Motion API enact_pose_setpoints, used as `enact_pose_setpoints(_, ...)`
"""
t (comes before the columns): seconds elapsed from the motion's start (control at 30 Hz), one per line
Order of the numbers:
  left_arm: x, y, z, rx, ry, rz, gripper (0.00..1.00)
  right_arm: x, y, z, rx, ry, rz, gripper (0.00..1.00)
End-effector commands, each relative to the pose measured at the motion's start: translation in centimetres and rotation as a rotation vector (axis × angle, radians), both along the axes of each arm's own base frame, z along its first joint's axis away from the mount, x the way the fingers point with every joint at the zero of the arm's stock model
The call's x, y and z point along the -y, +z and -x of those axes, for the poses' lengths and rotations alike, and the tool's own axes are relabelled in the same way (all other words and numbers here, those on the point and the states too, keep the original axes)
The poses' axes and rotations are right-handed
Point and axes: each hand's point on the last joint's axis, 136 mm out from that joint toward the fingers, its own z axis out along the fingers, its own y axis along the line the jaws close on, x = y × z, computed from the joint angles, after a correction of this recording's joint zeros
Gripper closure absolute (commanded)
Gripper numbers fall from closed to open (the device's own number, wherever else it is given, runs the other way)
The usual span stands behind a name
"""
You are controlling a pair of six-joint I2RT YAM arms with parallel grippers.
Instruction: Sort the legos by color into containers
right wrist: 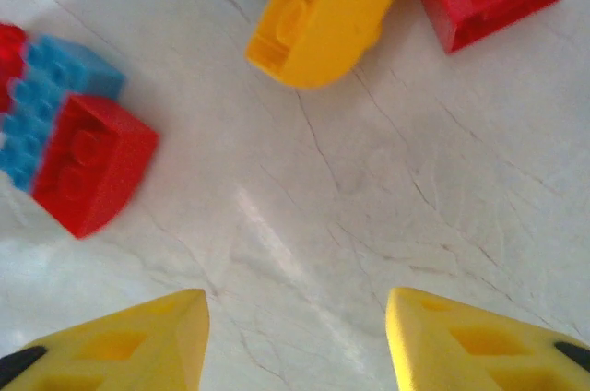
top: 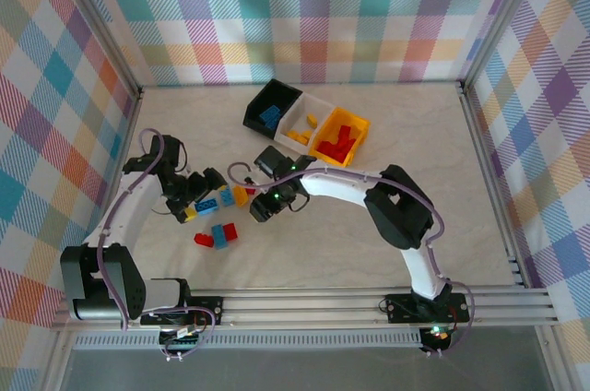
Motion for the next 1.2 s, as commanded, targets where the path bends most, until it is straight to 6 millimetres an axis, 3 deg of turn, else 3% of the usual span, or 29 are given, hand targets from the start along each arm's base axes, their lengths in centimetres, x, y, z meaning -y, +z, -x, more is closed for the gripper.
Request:
enact_pose_setpoints(0.0, -0.1, -0.4, -0.3, 0.001, -0.004, 0.018, 0.01, -2.7, 2.4, -0.3, -0.05, -0.003, -0.142, 0.44)
enact_pose_setpoints(0.23, -0.1, -0.3, -0.3, -0.003, -0.006, 0.019, 0.01, -4.9, 0.5, -1.8, -0.087, -0.007, -0.164, 0.42)
enact_pose_setpoints(0.4, -0.4, -0.4, 0.3, -0.012, -0.001, 0.016, 0.01, -5.3, -0.1, -2.8, -0.136, -0.045, -0.173, 0.42)
enact_pose_setpoints(0.6, -0.8, -0.4, 0.3, -0.01, 0.011, 0.017, 0.01, -5.5, -1.0, -2.4, -0.199, -0.075, -0.171, 0.41)
enact_pose_setpoints(0.93, -1.0, -0.5, 0.0, -0.025, 0.007, 0.015, 0.01, -6.7, -1.5, -4.4, -0.217, -0.1, -0.211, 0.42)
enact_pose_setpoints(1.17, -1.1, -0.4, -0.3, -0.029, 0.0, 0.007, 0.01, -6.8, -2.0, -4.4, -0.227, -0.1, -0.208, 0.51)
